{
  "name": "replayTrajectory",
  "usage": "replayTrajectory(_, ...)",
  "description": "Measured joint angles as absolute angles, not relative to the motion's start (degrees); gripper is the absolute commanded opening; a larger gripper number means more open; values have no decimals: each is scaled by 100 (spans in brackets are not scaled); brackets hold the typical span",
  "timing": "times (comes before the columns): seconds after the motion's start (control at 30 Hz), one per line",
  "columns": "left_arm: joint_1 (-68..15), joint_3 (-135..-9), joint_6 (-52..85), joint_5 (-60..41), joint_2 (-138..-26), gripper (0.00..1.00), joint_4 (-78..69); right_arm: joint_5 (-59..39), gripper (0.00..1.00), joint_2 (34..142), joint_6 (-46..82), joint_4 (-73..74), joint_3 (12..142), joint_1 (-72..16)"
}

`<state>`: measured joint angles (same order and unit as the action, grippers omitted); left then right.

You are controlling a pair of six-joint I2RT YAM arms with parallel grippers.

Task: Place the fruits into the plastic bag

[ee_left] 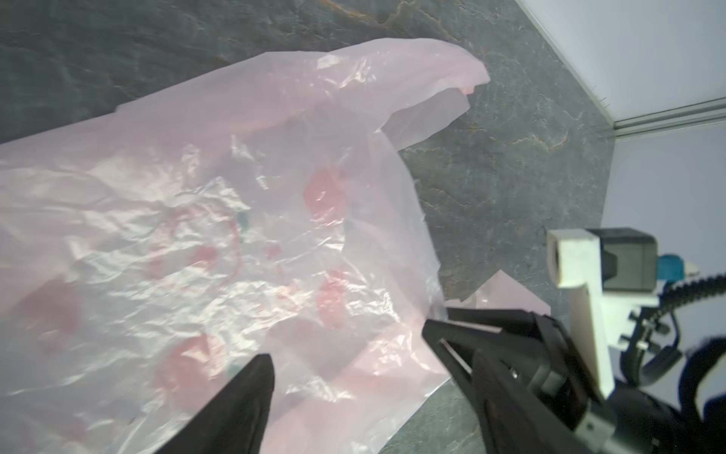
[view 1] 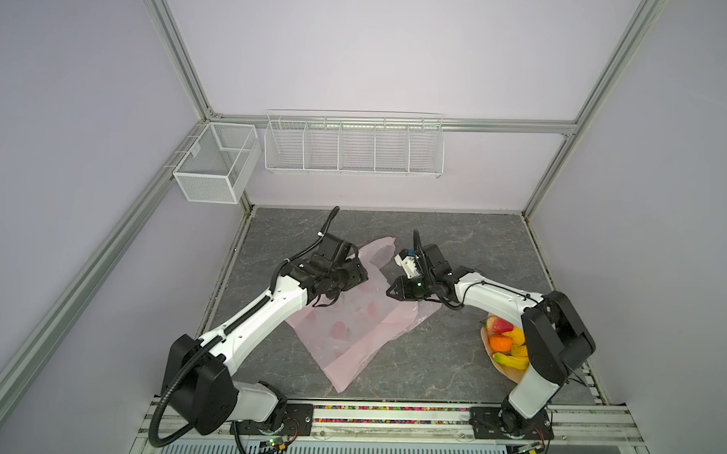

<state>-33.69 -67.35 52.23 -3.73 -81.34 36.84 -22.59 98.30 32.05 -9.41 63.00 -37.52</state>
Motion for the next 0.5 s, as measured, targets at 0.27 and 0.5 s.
replayTrajectory(0.27,-3227,-7476,5288,-847,-9277,79,3741,-1691,23,9749,4510,16,6064,-4626)
replayTrajectory(0.5,-3225,-7555,5290,-1208,-9747,76,3879,-1431,23,9699,4742,174,6001,-4790)
